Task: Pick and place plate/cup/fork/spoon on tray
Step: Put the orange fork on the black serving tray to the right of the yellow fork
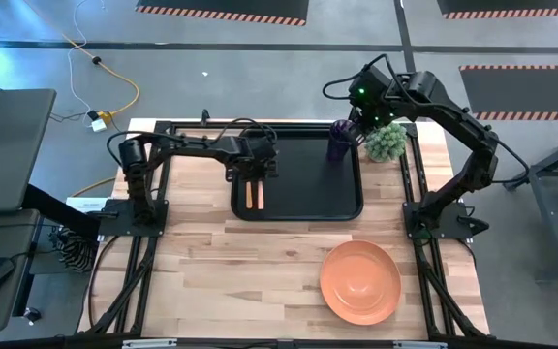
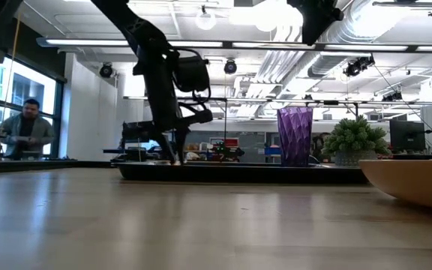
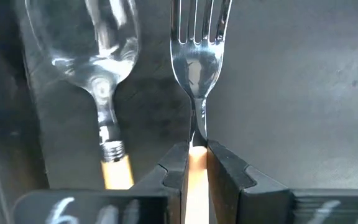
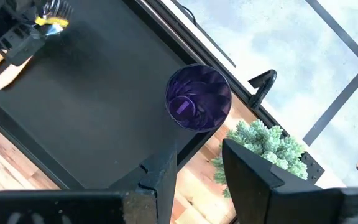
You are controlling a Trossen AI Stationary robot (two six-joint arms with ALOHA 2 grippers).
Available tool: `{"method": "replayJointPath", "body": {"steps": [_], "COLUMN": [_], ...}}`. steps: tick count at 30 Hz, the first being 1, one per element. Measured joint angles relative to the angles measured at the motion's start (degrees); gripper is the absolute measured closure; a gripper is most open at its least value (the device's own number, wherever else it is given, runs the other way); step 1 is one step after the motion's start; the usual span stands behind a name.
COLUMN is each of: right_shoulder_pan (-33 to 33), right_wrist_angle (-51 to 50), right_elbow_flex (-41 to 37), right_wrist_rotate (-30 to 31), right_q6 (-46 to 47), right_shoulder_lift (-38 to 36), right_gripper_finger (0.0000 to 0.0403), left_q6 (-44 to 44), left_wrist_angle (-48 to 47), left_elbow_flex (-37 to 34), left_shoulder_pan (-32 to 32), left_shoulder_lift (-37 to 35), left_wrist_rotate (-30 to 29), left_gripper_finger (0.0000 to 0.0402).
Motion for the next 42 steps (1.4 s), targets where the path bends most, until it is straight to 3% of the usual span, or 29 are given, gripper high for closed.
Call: {"method": "replayJointPath", "body": {"steps": [42], "right_shoulder_pan": [0.0], "right_wrist_angle": [0.1], "right_elbow_flex": [0.0], "right_wrist_rotate": [0.0], "right_q6": [-1.4], "right_shoulder_lift": [0.0], "right_gripper_finger": [0.0281], "left_q6": [2.6], "left_wrist_angle": [-0.1], "left_elbow_flex": [0.0], "left_shoulder_pan": [1.6], "left_shoulder_lift": [-0.1], "left_wrist_rotate": [0.1], "left_gripper_finger": [0.0350]}}
